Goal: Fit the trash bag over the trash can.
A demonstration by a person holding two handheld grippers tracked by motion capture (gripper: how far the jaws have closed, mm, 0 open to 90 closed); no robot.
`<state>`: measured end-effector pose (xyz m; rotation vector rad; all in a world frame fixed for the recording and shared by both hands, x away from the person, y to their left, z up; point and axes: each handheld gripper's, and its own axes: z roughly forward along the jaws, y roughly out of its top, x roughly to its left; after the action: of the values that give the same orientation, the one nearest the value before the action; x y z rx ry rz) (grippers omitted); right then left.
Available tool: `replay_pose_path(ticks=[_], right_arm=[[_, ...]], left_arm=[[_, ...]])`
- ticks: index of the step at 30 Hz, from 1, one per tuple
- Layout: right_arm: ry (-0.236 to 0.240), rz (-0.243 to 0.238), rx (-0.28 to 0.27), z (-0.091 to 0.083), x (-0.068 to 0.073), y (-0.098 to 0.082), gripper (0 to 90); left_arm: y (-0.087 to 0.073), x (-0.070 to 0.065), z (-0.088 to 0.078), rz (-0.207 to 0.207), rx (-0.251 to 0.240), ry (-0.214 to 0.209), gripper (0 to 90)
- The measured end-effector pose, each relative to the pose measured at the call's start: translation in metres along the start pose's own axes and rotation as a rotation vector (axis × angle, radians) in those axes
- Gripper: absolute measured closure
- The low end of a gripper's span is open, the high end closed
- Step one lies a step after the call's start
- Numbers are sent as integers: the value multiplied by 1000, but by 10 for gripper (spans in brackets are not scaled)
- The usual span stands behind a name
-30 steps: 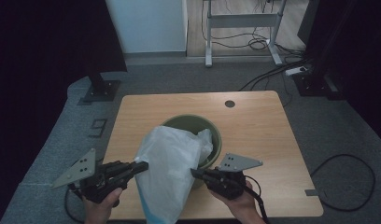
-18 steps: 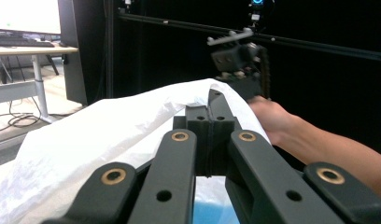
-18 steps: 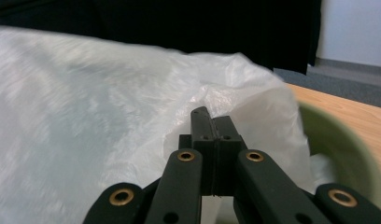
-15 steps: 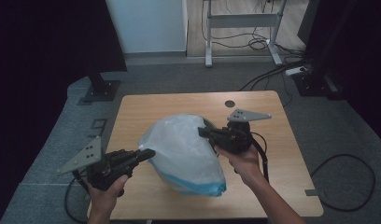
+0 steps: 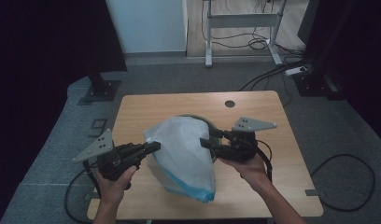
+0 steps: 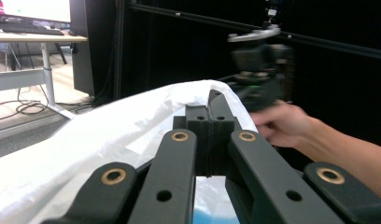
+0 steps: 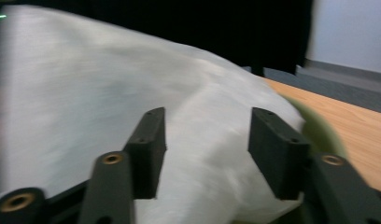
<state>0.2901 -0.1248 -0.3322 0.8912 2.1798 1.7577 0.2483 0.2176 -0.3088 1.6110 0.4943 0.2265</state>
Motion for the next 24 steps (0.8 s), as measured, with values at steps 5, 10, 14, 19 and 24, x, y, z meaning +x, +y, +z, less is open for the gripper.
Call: replay_pose_path(ticks=[5, 10, 14, 19, 24], right_arm=[[97, -56, 11, -19, 38, -16, 363], [114, -75, 28, -13, 59, -28, 330], [108, -100, 39, -3, 65, -33, 360], [87, -159, 46, 5, 66, -34, 743], [126, -159, 17, 3, 65, -31, 890]], left_arm=[[0, -1, 12, 0, 11, -4, 900], [2, -2, 20, 2, 19, -9, 900], [3, -1, 21, 2, 19, -13, 900], [2, -1, 19, 0, 21, -15, 900], [1, -1, 15, -10, 16, -15, 879]])
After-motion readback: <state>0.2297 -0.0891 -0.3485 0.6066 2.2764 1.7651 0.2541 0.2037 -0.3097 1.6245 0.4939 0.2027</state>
